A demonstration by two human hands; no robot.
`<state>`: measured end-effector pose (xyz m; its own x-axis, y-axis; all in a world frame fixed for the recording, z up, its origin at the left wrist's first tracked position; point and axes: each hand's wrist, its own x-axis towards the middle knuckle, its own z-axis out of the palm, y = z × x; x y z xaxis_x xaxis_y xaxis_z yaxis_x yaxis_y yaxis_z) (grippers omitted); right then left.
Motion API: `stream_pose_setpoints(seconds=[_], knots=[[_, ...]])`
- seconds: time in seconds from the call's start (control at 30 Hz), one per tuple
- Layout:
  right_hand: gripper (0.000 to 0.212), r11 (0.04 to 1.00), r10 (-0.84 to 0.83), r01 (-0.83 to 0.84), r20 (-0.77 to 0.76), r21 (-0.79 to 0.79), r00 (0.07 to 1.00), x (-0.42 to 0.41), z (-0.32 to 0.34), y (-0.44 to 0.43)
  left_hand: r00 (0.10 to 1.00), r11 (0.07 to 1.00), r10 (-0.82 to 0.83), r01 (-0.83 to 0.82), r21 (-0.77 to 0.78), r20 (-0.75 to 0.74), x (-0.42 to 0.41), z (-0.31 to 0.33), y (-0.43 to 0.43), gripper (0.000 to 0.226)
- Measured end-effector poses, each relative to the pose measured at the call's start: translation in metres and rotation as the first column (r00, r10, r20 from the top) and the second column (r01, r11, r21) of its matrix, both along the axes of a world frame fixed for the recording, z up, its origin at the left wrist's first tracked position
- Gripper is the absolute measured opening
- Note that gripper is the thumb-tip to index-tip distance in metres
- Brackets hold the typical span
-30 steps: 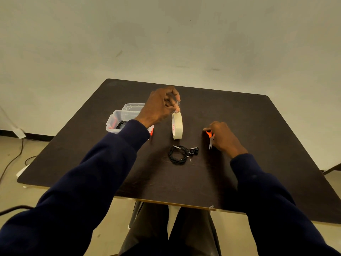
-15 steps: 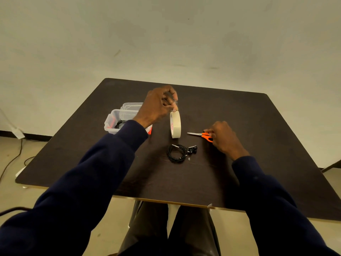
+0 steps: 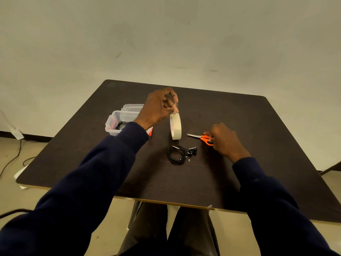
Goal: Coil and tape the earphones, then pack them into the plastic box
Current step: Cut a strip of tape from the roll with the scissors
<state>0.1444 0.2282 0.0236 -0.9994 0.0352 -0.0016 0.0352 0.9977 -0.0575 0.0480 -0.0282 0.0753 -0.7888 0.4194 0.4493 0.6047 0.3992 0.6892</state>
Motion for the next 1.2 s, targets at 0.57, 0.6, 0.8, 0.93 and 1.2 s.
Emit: stream_pose_setpoints(seconds=[0.57, 0.6, 0.8, 0.93, 1.2], knots=[[0.039, 0.983, -0.016, 0.024, -0.043, 0.182, 0.999, 0.019, -0.002, -0.014, 1.000, 1.000, 0.025, -0.025, -0.009, -0.012, -0.002, 0.000, -0.001, 0.026], [0.041, 0.983, -0.008, 0.015, -0.043, 0.181, 0.999, 0.019, -0.002, -0.014, 1.000, 1.000, 0.027, -0.027, -0.008, -0.011, -0.002, 0.000, -0.001, 0.025], [0.045, 0.999, -0.013, 0.017, -0.113, 0.031, 0.994, 0.027, 0.006, -0.014, 1.000, 1.000, 0.016, -0.016, -0.009, -0.002, -0.004, 0.001, -0.004, 0.026], [0.040, 0.996, 0.025, -0.044, -0.245, -0.073, 0.969, 0.029, 0.027, -0.017, 1.000, 1.000, 0.011, -0.011, -0.007, -0.004, -0.006, 0.001, -0.005, 0.024], [0.041, 0.990, 0.134, -0.122, -0.226, 0.066, 0.965, 0.014, 0.057, -0.042, 1.000, 1.000, -0.005, 0.005, -0.004, 0.001, -0.003, 0.001, 0.000, 0.022]])
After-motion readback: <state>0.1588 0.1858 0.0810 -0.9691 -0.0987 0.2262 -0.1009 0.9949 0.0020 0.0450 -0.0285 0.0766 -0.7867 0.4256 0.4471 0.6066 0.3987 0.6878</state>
